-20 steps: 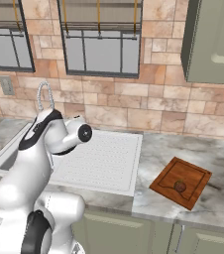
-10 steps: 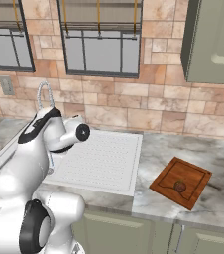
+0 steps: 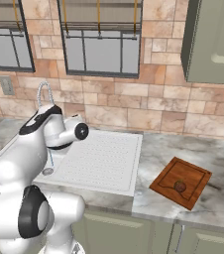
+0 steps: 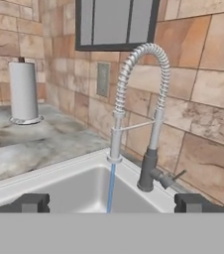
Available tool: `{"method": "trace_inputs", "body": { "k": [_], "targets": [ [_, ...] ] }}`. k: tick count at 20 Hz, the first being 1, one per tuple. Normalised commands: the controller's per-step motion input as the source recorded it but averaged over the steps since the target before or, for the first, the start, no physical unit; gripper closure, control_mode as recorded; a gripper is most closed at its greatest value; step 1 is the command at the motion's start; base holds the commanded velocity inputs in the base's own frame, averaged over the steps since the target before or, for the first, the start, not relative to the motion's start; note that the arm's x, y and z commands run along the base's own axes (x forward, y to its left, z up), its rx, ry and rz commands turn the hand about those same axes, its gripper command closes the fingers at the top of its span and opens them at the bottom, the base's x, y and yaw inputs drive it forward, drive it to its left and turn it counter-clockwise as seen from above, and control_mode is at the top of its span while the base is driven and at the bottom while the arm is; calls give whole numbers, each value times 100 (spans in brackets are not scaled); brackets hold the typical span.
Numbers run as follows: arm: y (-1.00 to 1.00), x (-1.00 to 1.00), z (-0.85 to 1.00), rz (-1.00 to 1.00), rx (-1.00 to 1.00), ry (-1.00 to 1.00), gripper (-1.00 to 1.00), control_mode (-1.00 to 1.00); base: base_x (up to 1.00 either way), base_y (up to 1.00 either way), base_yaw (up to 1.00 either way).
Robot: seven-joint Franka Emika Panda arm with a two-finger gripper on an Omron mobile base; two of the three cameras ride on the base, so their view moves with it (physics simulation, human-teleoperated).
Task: Pick the pear from the sink and place it on the cutting board to airdry. Then turn off the sink faucet.
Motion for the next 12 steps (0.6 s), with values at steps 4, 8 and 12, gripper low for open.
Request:
{"method": "trace_inputs", "body": {
  "k": [4, 8, 12],
  "targets": [
    [0, 13, -11, 0, 0, 0, -100, -100, 0, 0, 0],
    [0, 12, -9, 0, 0, 0, -100, -100, 0, 0, 0],
    [1, 17, -3, 0, 0, 0, -100, -100, 0, 0, 0]
  ]
}}
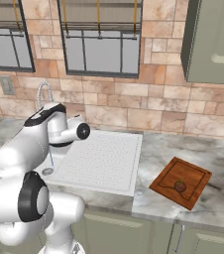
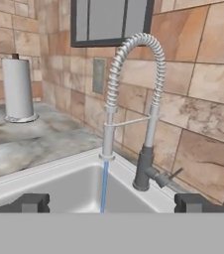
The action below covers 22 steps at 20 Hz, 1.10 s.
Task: Pick the pear from the sink and place it on the cutting board to airdry. Then turn off the sink faucet.
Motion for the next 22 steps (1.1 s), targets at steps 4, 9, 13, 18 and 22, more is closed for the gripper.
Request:
{"method": "trace_inputs", "body": {
  "k": [4, 9, 13, 18, 22],
  "targets": [
    [4, 13, 0, 0, 0, 0, -100, -100, 0, 0, 0],
    [4, 11, -3, 0, 0, 0, -100, -100, 0, 0, 0],
    [7, 11, -7, 0, 0, 0, -100, -100, 0, 0, 0],
    [13, 13, -7, 0, 0, 0, -100, -100, 0, 0, 0],
    [11, 14, -14, 0, 0, 0, -100, -100, 0, 0, 0]
  ]
}}
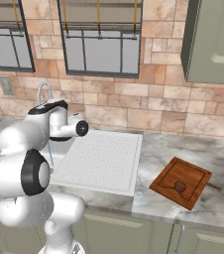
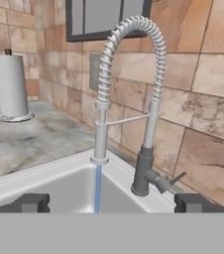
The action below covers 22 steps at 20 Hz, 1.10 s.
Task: Pick the pear from the sink and place it on the cutting board to airdry. Then turn off the sink faucet.
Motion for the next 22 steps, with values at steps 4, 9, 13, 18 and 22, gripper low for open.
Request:
{"method": "trace_inputs", "body": {
  "k": [4, 9, 13, 18, 22],
  "targets": [
    [2, 14, -13, 0, 0, 0, -100, -100, 0, 0, 0],
    [0, 19, -10, 0, 0, 0, -100, -100, 0, 0, 0],
    [0, 22, -8, 0, 0, 0, -100, -100, 0, 0, 0],
    [0, 23, -12, 0, 1, 0, -100, -100, 0, 0, 0],
    [2, 21, -17, 0, 0, 0, -100, -100, 0, 0, 0]
  ]
}}
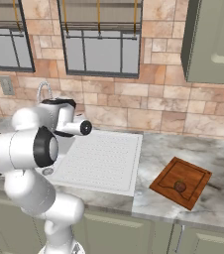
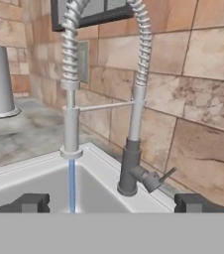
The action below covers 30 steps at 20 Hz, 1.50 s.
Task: Pick the pear from the sink and place it on the cutting board to airdry. Then turn off the sink faucet.
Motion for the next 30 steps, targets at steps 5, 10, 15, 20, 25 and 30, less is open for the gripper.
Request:
{"method": "trace_inputs", "body": {
  "k": [5, 10, 15, 20, 25, 30],
  "targets": [
    [9, 22, -17, 0, 0, 0, -100, -100, 0, 0, 0],
    [13, 25, -13, 0, 0, 0, -100, -100, 0, 0, 0],
    [9, 26, -7, 0, 0, 0, -100, -100, 0, 0, 0],
    [1, 25, -12, 0, 0, 0, -100, -100, 0, 0, 0],
    [0, 23, -13, 0, 0, 0, -100, -100, 0, 0, 0],
    [0, 28, -13, 0, 0, 0, -100, -100, 0, 0, 0]
  ]
}}
